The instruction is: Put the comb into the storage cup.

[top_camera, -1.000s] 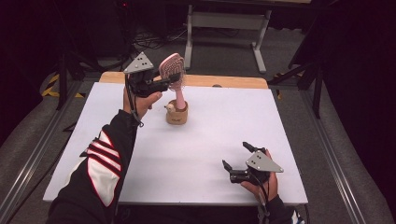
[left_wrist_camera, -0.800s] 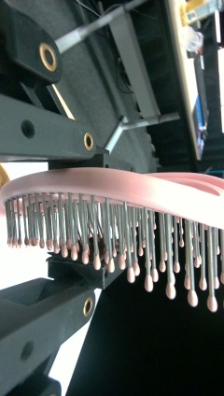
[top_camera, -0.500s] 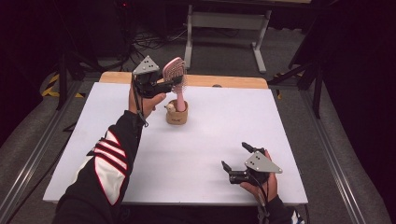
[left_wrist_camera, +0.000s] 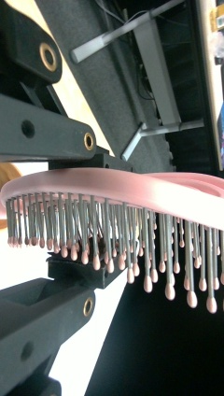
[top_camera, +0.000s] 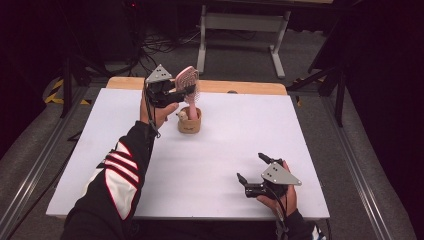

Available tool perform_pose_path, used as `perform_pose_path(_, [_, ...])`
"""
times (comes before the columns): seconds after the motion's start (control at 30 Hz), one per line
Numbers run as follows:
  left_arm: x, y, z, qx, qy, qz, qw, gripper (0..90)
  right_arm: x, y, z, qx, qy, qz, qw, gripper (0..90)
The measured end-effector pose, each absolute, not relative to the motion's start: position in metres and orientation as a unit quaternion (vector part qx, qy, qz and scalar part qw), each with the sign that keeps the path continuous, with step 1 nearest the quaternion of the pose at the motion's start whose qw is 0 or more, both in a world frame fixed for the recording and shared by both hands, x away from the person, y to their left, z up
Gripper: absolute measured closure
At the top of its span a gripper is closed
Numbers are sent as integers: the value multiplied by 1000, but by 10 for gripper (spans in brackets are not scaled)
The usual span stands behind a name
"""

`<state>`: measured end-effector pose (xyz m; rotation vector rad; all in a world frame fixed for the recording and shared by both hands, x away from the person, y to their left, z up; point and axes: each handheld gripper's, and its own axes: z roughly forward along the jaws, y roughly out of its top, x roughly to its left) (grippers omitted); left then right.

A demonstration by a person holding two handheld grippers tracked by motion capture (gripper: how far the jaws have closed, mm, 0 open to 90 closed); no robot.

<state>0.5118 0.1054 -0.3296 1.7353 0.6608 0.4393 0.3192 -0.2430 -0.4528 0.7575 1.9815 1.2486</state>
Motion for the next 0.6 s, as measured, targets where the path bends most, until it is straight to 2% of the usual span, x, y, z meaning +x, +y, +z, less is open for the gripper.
perform_pose_path(0.6, [516,109,-347,736,300,167,583,627,319,-242,-453,286,760,479,333,61])
